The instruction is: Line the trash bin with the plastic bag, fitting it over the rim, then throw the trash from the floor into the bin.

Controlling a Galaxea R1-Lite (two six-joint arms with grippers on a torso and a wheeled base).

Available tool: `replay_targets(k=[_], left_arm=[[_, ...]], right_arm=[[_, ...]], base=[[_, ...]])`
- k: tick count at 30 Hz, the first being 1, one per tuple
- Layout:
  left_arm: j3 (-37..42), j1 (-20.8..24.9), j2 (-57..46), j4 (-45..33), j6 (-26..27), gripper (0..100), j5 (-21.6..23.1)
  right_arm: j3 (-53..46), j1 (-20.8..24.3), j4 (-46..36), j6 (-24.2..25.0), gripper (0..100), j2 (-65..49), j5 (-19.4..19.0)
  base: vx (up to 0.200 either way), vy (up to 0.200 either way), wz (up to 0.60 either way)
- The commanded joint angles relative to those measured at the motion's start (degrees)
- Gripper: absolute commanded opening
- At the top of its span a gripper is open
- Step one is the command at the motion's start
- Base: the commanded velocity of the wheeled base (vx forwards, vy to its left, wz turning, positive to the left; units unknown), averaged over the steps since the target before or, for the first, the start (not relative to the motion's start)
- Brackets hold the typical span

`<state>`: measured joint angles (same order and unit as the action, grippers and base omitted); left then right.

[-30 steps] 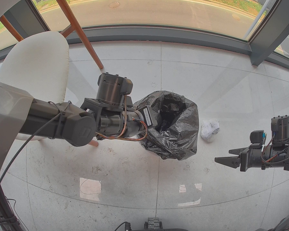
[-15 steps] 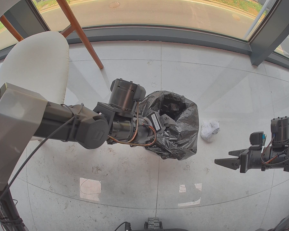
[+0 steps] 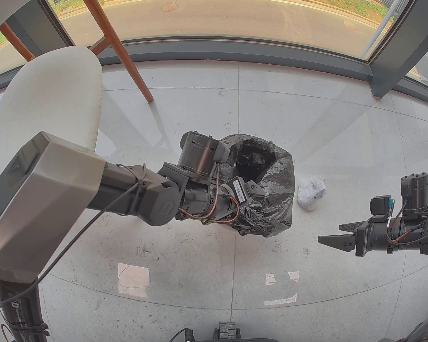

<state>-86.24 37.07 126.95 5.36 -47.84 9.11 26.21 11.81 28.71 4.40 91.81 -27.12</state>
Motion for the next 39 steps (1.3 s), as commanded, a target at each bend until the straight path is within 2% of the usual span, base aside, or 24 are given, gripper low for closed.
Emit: replay_targets(k=[1, 6, 17, 25, 32, 35, 36, 37, 39], left_arm=[[-10.71, -0.16, 6.03, -3.17, -0.42, 0, -0.05], [-14.40, -0.25, 8.57, -7.91, -1.21, 0, -0.14], [-14.31, -1.39, 7.43, -8.35, -1.56, 0, -1.72], [-11.85, -1.65, -3.38, -9.06, -1.73, 0, -1.81], [0.28, -1.48, -10.23, -11.16, -2.53, 0, -2.43], [10.47, -1.21, -12.34, -10.81, -2.44, 0, -2.51], [10.83, -1.21, -12.43, -10.73, -2.44, 0, -2.51], [15.57, -0.86, -13.57, -10.46, -2.44, 0, -2.43], [19.97, -0.33, -14.28, -9.32, -2.44, 0, -2.43]], right_arm=[[-0.37, -0.04, 0.03, -0.01, 100, -0.14, -0.03], [-0.28, -0.30, 0.38, -0.01, 100, -0.23, -0.03], [-3.89, -0.83, 6.54, 0.08, 100, 0.21, 0.05], [-4.33, -0.91, 6.89, 0.08, 100, 0.21, 0.05], [-4.06, -0.83, 6.97, 0.08, 100, 0.48, 0.05], [-3.97, -0.83, 6.97, 0.08, 100, 0.48, 0.05], [-3.97, -0.83, 6.97, 0.08, 100, 0.48, 0.05], [-4.06, -0.83, 6.97, 0.08, 100, 0.39, 0.05], [-4.15, -0.91, 6.97, 0.08, 100, 0.30, 0.05]], base=[[0.000, 0.000, 0.00], [0.000, 0.000, 0.00], [0.000, 0.000, 0.00], [0.000, 0.000, 0.00], [0.000, 0.000, 0.00], [0.000, 0.000, 0.00], [0.000, 0.000, 0.00], [0.000, 0.000, 0.00], [0.000, 0.000, 0.00]])
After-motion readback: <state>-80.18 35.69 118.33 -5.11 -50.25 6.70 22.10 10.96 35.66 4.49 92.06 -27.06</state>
